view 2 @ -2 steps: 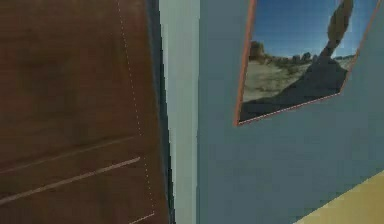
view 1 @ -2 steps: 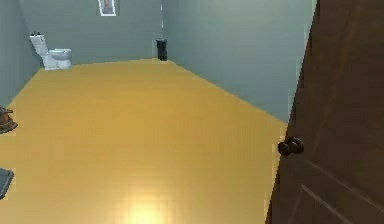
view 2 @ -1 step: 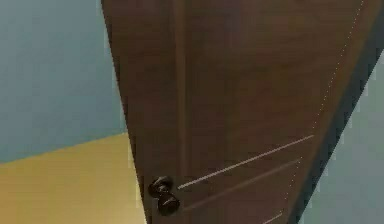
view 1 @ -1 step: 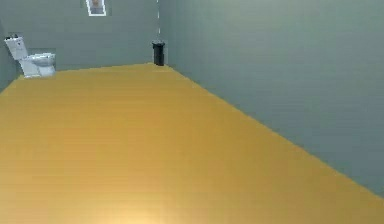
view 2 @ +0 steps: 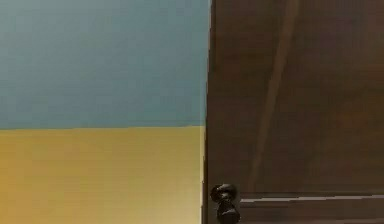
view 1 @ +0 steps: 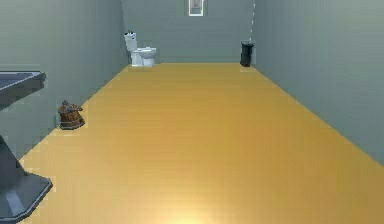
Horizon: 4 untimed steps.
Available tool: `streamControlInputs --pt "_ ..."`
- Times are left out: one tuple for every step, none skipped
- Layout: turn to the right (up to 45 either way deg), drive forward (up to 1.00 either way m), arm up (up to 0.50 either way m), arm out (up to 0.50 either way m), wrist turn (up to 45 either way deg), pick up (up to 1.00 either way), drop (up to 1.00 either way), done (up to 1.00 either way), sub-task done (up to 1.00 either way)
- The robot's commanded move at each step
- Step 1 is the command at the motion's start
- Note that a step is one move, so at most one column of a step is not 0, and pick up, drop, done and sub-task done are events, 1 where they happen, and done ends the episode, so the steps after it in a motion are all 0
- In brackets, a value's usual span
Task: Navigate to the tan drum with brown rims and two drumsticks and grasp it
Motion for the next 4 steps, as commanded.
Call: streamControlInputs --pt "0.0 0.30 0.00 0.00 0.0 0.00 0.00 0.00 0.00" --pt "45.0 0.00 0.00 0.00 0.0 0.00 0.00 0.00 0.00" --pt "45.0 0.00 0.00 0.00 0.0 0.00 0.00 0.00 0.00" --pt "3.0 0.00 0.00 0.00 0.0 0.00 0.00 0.00 0.00"
